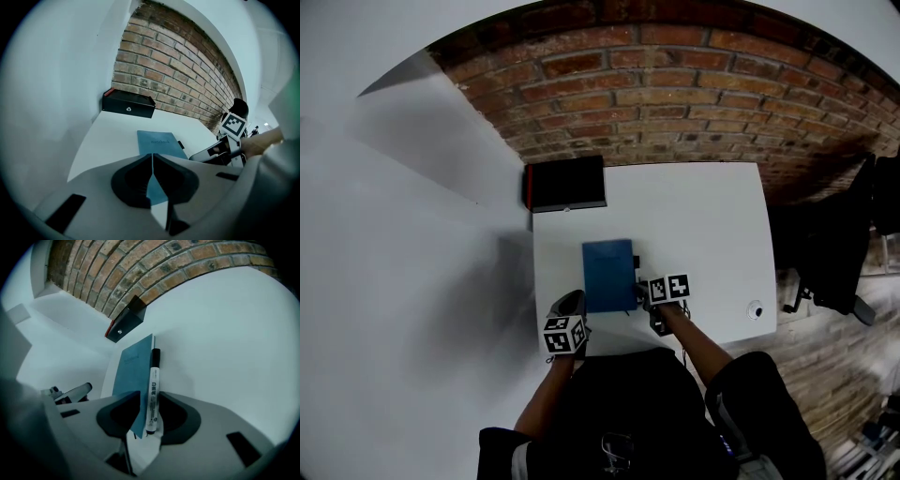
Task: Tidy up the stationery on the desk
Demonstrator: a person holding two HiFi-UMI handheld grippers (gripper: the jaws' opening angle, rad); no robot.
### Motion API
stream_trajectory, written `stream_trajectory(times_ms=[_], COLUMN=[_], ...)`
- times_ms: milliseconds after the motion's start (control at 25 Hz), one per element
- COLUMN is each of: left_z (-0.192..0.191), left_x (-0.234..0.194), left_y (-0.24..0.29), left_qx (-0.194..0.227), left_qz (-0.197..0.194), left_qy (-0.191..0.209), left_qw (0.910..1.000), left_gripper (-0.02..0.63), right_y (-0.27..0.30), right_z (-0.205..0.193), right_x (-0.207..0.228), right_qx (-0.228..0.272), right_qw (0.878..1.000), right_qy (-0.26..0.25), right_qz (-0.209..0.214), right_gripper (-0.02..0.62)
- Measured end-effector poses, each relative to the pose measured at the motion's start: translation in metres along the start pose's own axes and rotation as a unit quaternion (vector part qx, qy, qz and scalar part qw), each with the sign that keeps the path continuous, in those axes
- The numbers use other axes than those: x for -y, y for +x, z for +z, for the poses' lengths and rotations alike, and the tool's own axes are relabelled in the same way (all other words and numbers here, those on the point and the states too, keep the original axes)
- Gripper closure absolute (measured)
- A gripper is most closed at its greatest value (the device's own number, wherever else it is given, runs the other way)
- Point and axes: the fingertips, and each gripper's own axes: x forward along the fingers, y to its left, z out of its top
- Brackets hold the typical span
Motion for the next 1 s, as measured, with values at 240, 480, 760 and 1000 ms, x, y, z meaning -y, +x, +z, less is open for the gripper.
stream_trajectory(times_ms=[240, 480, 760, 1000], left_z=[0.001, -0.001, 0.004, 0.011], left_x=[0.000, -0.002, -0.003, 0.008], left_y=[0.001, -0.001, -0.007, -0.012], left_qx=[0.002, 0.002, 0.010, 0.024], left_qz=[-0.011, -0.021, -0.033, -0.059], left_qy=[-0.001, 0.000, 0.016, 0.041], left_qw=[0.9999, 0.9998, 0.9993, 0.9971], left_gripper=[0.583, 0.583, 0.583, 0.583], right_y=[0.004, 0.005, -0.008, -0.036], right_z=[0.000, 0.000, 0.008, 0.008], right_x=[-0.007, -0.008, 0.000, -0.009], right_qx=[0.000, 0.000, 0.047, 0.127], right_qw=[1.000, 1.000, 0.997, 0.988], right_qy=[-0.003, -0.012, -0.013, -0.032], right_qz=[0.001, -0.010, -0.059, -0.085], right_gripper=[0.463, 0.460, 0.457, 0.459])
